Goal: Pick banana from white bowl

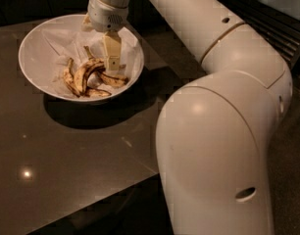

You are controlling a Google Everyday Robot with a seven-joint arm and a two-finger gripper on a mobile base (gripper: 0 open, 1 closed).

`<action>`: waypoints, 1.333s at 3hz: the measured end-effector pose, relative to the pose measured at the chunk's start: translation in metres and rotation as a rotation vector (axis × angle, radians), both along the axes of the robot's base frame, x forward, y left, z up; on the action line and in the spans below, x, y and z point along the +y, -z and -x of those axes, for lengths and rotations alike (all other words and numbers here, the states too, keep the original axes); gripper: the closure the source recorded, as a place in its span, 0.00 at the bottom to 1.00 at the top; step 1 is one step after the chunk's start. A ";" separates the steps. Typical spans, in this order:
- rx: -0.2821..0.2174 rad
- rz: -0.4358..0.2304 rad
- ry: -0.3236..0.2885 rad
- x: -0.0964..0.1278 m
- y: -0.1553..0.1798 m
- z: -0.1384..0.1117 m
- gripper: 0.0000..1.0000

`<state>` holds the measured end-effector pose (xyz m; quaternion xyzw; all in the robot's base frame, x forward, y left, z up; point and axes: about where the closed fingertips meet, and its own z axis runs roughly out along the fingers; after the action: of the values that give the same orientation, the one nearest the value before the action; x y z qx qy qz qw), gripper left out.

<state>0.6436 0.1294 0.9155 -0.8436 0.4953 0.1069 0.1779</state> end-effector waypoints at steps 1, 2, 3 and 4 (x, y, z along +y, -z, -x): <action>0.017 0.005 -0.002 0.004 0.004 0.004 0.05; 0.031 0.004 -0.007 0.008 0.007 0.006 0.17; 0.041 -0.003 -0.012 0.012 0.010 0.007 0.23; 0.046 -0.010 -0.020 0.012 0.015 0.007 0.28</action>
Offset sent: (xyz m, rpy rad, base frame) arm -0.0222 -0.0023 -0.0083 -0.0462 0.0921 0.0303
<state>0.6365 0.1418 0.9009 -0.8450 0.4900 0.1306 0.1696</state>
